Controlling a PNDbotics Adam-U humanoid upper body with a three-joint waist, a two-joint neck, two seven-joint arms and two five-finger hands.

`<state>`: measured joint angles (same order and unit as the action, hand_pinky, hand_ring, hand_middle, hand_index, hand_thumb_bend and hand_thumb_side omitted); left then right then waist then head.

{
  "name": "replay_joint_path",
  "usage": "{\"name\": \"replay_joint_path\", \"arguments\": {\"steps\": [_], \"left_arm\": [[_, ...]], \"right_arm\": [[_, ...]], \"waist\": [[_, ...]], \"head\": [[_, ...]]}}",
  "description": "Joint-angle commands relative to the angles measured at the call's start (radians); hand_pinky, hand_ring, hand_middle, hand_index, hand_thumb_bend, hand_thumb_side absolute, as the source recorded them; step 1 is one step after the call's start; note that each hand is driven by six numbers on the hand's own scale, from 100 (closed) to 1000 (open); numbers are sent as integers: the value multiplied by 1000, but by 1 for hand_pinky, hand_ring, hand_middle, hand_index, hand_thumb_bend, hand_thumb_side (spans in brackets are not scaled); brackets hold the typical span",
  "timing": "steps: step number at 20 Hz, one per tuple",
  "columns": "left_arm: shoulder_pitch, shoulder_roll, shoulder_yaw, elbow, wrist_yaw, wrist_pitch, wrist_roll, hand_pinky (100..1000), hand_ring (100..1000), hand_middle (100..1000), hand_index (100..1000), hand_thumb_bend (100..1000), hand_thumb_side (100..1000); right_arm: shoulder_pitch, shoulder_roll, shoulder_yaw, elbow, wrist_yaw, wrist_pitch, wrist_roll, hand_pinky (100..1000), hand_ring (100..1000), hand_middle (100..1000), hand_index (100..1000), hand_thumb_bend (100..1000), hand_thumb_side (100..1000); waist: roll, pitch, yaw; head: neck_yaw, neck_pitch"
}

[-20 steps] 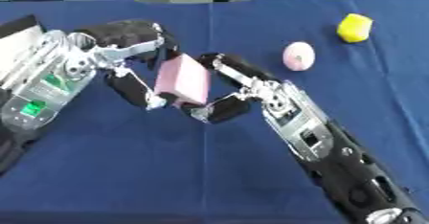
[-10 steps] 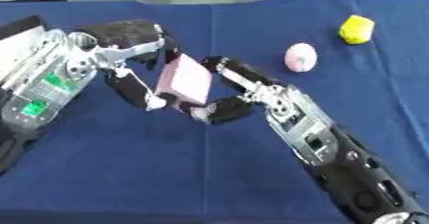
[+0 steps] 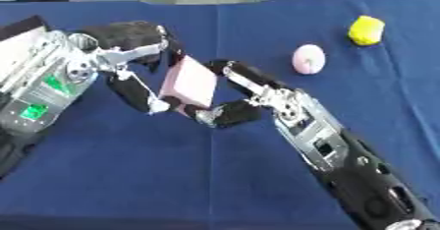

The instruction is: Pick up the objects with one hand, pass them to the other hand, and then place them into the box on the other side of the table.

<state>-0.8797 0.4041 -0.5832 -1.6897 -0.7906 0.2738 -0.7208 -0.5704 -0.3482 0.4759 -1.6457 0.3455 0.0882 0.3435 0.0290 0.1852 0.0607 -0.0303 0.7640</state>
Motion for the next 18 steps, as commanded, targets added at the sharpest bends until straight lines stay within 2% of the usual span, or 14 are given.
{"name": "replay_joint_path", "arguments": {"steps": [1,6,18], "left_arm": [[-12,75,39,-6,-37,8,9,524,460,370,469,155,100],[-10,81,40,-18,-41,10,12,514,450,359,462,166,100],[7,113,55,-55,-46,16,-9,500,436,345,453,216,100]], "right_arm": [[4,-42,-5,-26,-17,-1,7,990,898,837,982,100,605],[9,-51,-9,-34,-19,0,1,989,892,834,981,100,637],[15,-61,-11,-34,-11,17,-31,985,888,814,977,100,648]], "waist": [[5,-39,0],[5,-40,0],[4,-40,-1]], "head": [[2,6],[2,6],[-6,6]]}}
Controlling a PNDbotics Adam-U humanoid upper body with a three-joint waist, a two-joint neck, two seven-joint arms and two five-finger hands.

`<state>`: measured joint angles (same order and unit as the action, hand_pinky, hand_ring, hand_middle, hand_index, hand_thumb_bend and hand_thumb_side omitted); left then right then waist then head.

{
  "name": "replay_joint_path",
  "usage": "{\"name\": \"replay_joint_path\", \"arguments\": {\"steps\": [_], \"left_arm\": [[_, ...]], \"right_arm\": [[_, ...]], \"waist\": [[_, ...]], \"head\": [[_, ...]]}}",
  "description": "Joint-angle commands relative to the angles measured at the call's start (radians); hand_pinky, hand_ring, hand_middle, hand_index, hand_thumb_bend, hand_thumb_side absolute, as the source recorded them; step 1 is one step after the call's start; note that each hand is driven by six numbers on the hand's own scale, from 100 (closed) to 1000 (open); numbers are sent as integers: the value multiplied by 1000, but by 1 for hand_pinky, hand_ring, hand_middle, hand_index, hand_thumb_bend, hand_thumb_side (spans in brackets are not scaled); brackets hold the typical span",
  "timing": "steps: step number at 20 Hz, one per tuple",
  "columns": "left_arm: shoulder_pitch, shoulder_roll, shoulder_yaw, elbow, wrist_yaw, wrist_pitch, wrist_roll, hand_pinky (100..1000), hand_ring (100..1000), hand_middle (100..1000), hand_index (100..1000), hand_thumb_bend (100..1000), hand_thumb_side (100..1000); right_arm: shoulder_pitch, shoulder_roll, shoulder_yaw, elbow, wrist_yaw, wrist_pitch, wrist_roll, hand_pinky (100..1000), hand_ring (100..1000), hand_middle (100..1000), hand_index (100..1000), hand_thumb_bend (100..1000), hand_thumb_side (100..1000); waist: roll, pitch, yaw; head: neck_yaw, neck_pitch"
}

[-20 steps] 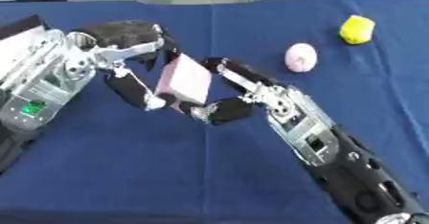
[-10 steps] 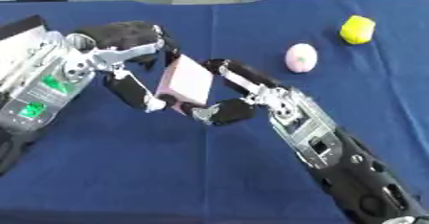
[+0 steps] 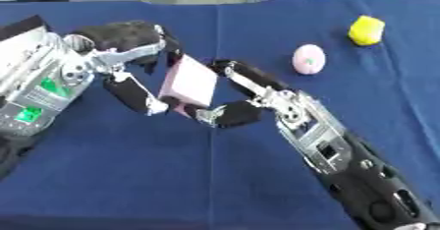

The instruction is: Pick up the objects with one hand, pass them to the other hand, and then place them into the box on the other side of the table.

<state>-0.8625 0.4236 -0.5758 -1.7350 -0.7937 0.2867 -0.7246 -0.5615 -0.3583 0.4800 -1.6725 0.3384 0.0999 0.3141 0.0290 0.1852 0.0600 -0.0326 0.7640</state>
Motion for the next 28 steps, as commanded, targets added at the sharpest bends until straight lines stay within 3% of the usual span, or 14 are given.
{"name": "replay_joint_path", "arguments": {"steps": [1,15,21,28], "left_arm": [[-8,97,49,-15,-45,3,-8,499,435,344,452,218,100],[13,137,69,-47,-62,11,-11,503,435,344,454,231,100],[22,148,75,-53,-49,20,-3,495,433,344,456,241,100],[30,159,83,-59,-39,37,-3,487,430,342,456,240,100]], "right_arm": [[7,-52,-16,-7,-4,6,-3,985,888,814,977,100,648],[9,-59,-12,-8,11,9,-9,985,890,817,981,100,672],[9,-62,-12,-12,16,3,9,988,892,821,985,100,613],[9,-69,-11,-15,37,4,12,983,893,817,972,100,646]], "waist": [[4,-40,0],[2,-40,3],[3,-40,5],[4,-39,5]], "head": [[-5,6],[-14,6],[-13,6],[-15,6]]}}
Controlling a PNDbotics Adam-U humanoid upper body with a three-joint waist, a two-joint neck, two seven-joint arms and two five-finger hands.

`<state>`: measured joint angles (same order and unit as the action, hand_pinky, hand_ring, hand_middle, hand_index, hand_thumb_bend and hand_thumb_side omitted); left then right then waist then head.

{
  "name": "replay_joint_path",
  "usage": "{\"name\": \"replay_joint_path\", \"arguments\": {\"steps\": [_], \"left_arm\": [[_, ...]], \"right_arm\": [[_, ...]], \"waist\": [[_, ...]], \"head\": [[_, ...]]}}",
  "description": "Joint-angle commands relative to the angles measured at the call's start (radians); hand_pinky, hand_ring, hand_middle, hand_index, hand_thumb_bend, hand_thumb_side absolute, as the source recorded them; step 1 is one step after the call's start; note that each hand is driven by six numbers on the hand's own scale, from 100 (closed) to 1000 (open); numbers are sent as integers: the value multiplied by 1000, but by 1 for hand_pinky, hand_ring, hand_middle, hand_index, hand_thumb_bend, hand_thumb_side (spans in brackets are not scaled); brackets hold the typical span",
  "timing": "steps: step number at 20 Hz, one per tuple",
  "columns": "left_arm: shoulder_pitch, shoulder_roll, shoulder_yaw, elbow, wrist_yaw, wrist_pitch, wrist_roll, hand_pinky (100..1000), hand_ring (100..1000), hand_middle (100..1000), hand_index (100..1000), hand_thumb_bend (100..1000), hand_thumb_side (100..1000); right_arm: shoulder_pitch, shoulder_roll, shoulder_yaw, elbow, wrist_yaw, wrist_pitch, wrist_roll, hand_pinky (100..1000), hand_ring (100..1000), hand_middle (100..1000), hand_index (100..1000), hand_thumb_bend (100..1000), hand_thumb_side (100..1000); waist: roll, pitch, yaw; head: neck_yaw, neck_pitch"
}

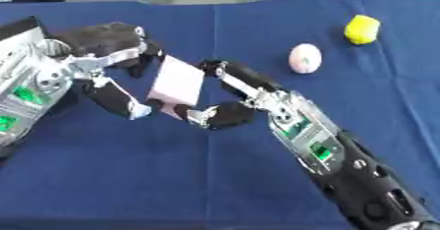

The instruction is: Pick up the objects with one hand, pass them to the other hand, and then place them into the box on the other side of the table.

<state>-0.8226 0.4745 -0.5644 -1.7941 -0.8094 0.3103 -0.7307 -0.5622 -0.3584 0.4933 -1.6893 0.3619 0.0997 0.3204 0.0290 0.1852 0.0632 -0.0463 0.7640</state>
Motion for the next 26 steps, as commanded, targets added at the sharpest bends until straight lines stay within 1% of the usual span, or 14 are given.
{"name": "replay_joint_path", "arguments": {"steps": [1,5,8,10,11,12,14,16,17,18,19,20,22,26], "left_arm": [[-10,109,72,0,-23,16,4,485,428,339,455,241,100],[-8,115,77,-1,-26,23,1,482,425,334,452,248,100],[-7,119,78,-2,-25,24,-7,481,425,334,453,256,100],[-5,123,81,-2,-22,26,-13,479,424,332,451,258,100],[-5,125,83,-3,-21,27,-15,479,424,332,451,236,100],[-4,127,84,-4,-20,29,-16,479,424,331,451,262,100],[-2,131,87,-5,-17,30,-19,478,424,331,451,263,100],[0,135,88,-7,-13,32,-23,477,423,330,450,264,100],[2,137,90,-7,-11,33,-25,477,423,330,450,264,100],[4,138,91,-9,-9,35,-26,474,422,329,449,263,100],[6,140,93,-10,-6,37,-26,474,422,329,449,263,100],[7,142,94,-11,-3,39,-26,474,422,329,449,264,100],[10,145,95,-14,1,42,-26,473,421,329,448,264,100],[16,147,98,-20,10,46,-19,470,420,330,447,261,100]], "right_arm": [[10,-69,-23,2,18,4,5,983,895,818,974,100,656],[11,-73,-23,0,35,4,5,991,899,831,986,100,682],[11,-73,-23,-2,43,10,9,997,899,832,993,100,670],[13,-74,-22,-1,44,12,16,1000,899,834,998,100,612],[14,-74,-22,-1,42,12,20,1000,899,834,999,100,554],[15,-74,-21,0,39,11,25,1000,901,837,1000,100,515],[15,-73,-21,1,30,8,36,1000,902,838,1000,100,384],[14,-72,-22,4,21,8,49,1000,903,839,1000,100,354],[14,-71,-22,5,18,7,55,1000,904,839,1000,100,354],[14,-71,-23,6,14,7,60,1000,905,842,1000,100,444],[14,-72,-23,6,11,6,63,1000,905,842,1000,100,444],[14,-72,-23,6,8,5,65,1000,906,842,1000,100,495],[13,-72,-24,5,4,4,67,1000,904,840,1000,100,529],[13,-71,-23,4,-6,3,61,1000,902,837,1000,100,550]], "waist": [[4,-39,1],[3,-40,2],[3,-40,2],[3,-39,2],[3,-39,2],[3,-39,2],[3,-38,2],[3,-38,1],[4,-38,1],[4,-38,1],[4,-38,1],[4,-38,1],[3,-38,0],[3,-36,-1]], "head": [[-2,6],[-2,6],[-3,6],[-3,6],[-3,6],[-4,6],[-5,6],[-6,6],[-6,6],[-7,6],[-8,6],[-9,6],[-10,6],[-11,6]]}}
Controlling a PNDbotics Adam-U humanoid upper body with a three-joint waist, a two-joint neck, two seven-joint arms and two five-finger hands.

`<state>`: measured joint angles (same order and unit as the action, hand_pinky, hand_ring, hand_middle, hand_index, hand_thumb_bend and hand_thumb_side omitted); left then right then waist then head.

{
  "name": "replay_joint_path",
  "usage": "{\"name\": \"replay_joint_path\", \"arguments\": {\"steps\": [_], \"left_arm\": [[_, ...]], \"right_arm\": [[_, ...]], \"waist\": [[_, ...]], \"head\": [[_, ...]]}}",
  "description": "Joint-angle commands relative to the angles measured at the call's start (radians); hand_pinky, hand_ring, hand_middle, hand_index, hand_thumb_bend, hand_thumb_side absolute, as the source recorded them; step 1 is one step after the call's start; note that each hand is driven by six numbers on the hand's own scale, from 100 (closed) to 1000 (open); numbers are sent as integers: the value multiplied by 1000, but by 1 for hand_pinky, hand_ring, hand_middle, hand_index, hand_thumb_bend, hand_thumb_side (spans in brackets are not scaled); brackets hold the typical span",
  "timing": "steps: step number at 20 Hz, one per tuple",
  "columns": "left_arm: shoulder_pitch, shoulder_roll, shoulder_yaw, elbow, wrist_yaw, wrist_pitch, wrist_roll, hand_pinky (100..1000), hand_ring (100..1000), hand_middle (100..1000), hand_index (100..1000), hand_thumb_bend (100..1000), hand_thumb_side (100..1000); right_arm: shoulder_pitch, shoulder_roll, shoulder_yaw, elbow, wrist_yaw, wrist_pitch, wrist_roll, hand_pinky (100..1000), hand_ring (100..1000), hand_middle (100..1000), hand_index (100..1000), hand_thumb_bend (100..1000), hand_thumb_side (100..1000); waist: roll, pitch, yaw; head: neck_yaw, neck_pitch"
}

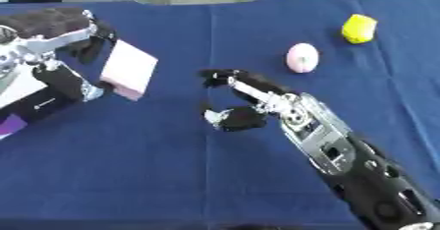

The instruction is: Pick up the objects with one hand, pass them to the other hand, and then place them into the box on the other side of the table.

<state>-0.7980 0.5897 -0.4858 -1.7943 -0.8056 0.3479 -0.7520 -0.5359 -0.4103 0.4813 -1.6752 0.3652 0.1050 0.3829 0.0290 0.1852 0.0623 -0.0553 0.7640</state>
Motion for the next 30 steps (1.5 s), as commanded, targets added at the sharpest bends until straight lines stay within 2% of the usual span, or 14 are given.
{"name": "replay_joint_path", "arguments": {"steps": [1,7,12,15,21,22,24,26,30], "left_arm": [[-7,33,20,-22,9,10,4,470,420,330,448,261,100],[11,33,58,-58,27,40,57,463,419,334,446,234,100],[21,26,96,-83,72,90,139,454,409,331,434,198,100],[21,20,117,-82,96,115,189,453,407,332,431,189,100],[22,29,153,-72,128,131,237,453,404,331,427,173,100],[23,34,159,-73,133,133,242,453,402,330,425,169,100],[30,48,176,-76,148,140,254,452,401,330,423,164,100],[40,65,192,-79,164,147,265,451,400,328,421,158,100],[63,100,226,-78,200,164,293,450,397,326,418,152,100]], "right_arm": [[-13,-20,-10,-10,-11,-2,-1,1000,902,837,1000,100,550],[-15,-25,-6,-19,-12,-2,-1,996,898,823,991,100,530],[-18,-32,-6,-47,-1,0,-5,979,889,804,959,100,436],[-19,-36,-4,-65,2,8,-12,972,885,792,940,100,417],[-21,-50,-12,-109,-14,38,-42,946,872,761,907,100,450],[-20,-53,-15,-115,-20,47,-48,936,870,759,906,100,490],[-17,-60,-26,-128,-45,70,-78,925,867,751,897,100,575],[-15,-66,-35,-139,-72,91,-117,913,864,738,886,100,610],[-13,-79,-54,-159,-115,119,-202,896,855,717,857,100,615]], "waist": [[3,-36,0],[2,-37,0],[-1,-38,0],[-2,-38,-1],[-1,-36,-2],[-1,-36,-2],[0,-35,-2],[0,-35,-2],[1,-34,-1]], "head": [[-3,6],[-3,6],[3,6],[7,6],[28,6],[33,6],[47,6],[59,6],[78,6]]}}
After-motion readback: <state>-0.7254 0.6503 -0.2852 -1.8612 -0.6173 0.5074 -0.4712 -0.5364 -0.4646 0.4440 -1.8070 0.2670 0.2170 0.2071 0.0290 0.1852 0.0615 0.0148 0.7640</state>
